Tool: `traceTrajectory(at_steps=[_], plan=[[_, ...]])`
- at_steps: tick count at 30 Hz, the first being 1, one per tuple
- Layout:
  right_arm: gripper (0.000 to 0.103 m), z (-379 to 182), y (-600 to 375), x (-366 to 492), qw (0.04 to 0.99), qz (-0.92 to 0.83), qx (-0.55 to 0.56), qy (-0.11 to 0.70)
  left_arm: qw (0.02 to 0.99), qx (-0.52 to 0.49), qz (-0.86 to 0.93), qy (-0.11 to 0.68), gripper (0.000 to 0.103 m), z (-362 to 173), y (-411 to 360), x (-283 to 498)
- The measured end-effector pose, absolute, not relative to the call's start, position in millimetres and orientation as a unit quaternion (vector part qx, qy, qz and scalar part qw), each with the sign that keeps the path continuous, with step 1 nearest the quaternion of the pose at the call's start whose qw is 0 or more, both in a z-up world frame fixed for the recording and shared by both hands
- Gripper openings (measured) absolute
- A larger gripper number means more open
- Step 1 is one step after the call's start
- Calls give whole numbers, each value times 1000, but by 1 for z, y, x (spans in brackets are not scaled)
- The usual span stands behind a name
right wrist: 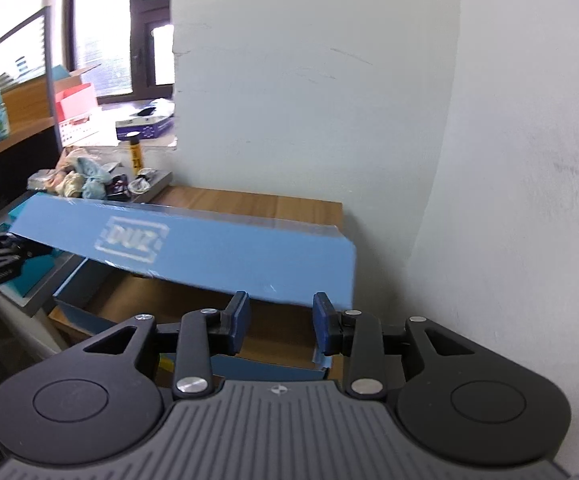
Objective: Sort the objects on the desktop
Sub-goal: 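Swing the blue lid down over the box with the right gripper, then open the right gripper and press the blue lid down onto the box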
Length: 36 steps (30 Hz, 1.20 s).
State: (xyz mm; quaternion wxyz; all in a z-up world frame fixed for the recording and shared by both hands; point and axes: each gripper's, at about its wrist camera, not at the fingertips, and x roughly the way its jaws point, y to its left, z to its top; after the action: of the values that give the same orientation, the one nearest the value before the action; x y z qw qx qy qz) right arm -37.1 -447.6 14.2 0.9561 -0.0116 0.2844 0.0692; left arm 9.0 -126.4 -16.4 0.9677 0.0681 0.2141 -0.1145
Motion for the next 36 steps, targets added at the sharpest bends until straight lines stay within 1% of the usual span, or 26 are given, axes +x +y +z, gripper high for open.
traceTrajectory(at_steps=[8, 16, 20, 22, 31, 36], plan=[[40, 38, -433, -40, 961, 90, -12, 261, 968, 86, -124, 199, 15, -21, -126, -11], [40, 38, -410, -17, 962, 87, -13, 260, 970, 107, -130, 177, 15, -18, -128, -24], [44, 39, -402, -1, 961, 92, -21, 260, 970, 121, -129, 166, 16, -18, -130, -29], [46, 38, -398, 9, 959, 98, -31, 265, 970, 121, -130, 165, 16, -19, -130, -30], [46, 19, -388, 36, 945, 134, -54, 294, 968, 146, -127, 162, 16, -30, -136, -41], [46, 4, -385, 37, 939, 143, -52, 309, 965, 147, -126, 177, 16, -43, -137, -46]])
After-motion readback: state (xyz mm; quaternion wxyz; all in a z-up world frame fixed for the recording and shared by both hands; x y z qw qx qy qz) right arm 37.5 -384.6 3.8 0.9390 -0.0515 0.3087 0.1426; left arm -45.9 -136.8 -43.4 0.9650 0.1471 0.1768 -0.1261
